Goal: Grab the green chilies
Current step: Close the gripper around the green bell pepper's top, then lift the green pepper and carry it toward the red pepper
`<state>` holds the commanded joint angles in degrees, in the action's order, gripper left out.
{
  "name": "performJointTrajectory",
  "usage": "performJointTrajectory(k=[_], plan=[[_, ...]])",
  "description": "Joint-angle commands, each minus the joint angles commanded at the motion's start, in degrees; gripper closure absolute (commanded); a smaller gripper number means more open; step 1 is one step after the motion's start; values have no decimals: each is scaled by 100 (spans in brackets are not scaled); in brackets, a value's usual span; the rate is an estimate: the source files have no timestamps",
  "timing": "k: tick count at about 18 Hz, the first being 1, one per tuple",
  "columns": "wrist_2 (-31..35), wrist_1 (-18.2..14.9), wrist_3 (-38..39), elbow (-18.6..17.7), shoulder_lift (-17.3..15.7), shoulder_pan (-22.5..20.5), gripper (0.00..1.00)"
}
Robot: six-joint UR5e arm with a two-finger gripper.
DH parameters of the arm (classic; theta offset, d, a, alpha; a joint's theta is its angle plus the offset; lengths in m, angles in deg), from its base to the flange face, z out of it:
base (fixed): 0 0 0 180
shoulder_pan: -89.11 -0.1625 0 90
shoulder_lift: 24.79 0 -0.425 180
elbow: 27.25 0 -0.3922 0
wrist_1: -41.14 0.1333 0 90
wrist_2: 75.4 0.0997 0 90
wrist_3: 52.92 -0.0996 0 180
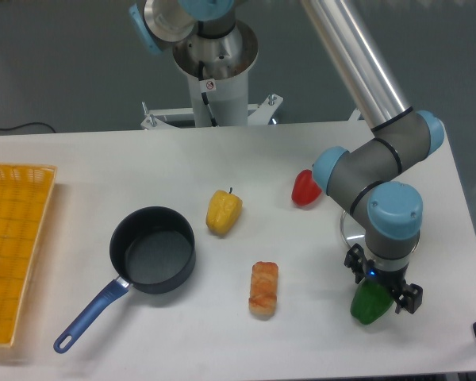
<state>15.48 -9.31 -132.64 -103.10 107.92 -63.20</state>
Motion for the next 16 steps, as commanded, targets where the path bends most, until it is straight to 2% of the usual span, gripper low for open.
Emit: performJointTrajectory(k=[7, 8, 14, 16], plan=[[-9, 0, -18, -9, 114, 18, 0], [-9, -9, -9, -9, 123, 18, 3], [-9, -9, 9, -70, 79, 18, 53], [-9, -9, 9, -88, 71, 18, 61]])
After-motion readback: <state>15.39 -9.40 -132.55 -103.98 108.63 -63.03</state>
